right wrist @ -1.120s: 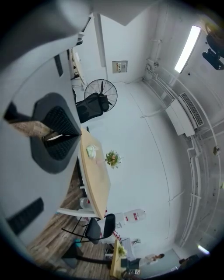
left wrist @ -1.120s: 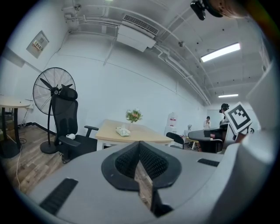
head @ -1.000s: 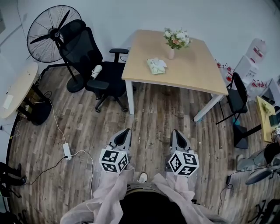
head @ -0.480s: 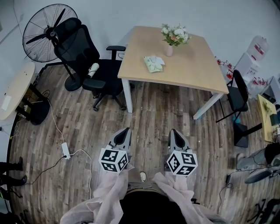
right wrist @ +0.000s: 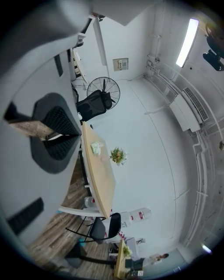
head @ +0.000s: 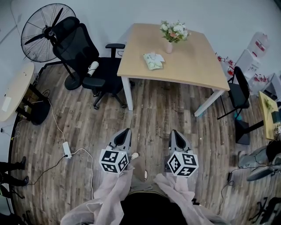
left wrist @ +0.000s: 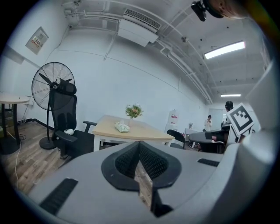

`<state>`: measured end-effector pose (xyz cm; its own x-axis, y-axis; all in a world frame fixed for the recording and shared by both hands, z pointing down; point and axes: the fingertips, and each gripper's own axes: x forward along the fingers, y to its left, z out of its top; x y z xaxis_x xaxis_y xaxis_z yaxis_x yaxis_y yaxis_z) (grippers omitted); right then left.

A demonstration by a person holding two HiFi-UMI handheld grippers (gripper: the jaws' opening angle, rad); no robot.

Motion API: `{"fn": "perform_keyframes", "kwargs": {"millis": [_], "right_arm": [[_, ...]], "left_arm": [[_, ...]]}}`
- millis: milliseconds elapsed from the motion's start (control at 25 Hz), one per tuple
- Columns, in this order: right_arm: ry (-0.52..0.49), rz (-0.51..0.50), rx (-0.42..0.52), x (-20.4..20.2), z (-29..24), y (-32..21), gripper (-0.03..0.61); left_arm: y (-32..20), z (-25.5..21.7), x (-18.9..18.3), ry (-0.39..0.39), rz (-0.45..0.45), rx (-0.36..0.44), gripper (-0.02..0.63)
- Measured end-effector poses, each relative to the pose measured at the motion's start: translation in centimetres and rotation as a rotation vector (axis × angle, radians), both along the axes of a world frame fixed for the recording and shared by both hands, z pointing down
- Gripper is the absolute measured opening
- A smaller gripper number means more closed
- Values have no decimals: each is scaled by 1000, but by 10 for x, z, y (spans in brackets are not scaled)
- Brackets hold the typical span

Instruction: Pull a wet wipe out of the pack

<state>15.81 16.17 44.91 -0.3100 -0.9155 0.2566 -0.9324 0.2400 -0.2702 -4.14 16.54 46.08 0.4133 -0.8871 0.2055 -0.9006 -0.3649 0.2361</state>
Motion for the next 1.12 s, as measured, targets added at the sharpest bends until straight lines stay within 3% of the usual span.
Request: {"fn": "perform_keyframes", "kwargs": {"millis": [560, 1120], "right_arm": [[-11, 0, -14, -6, 6, -17, 11], [-6, 10, -15, -4, 4, -104, 11]], "left_arm": [[-16, 1, -6, -5, -7, -1, 11], [-102, -6, -7, -4, -1, 4, 11]]}}
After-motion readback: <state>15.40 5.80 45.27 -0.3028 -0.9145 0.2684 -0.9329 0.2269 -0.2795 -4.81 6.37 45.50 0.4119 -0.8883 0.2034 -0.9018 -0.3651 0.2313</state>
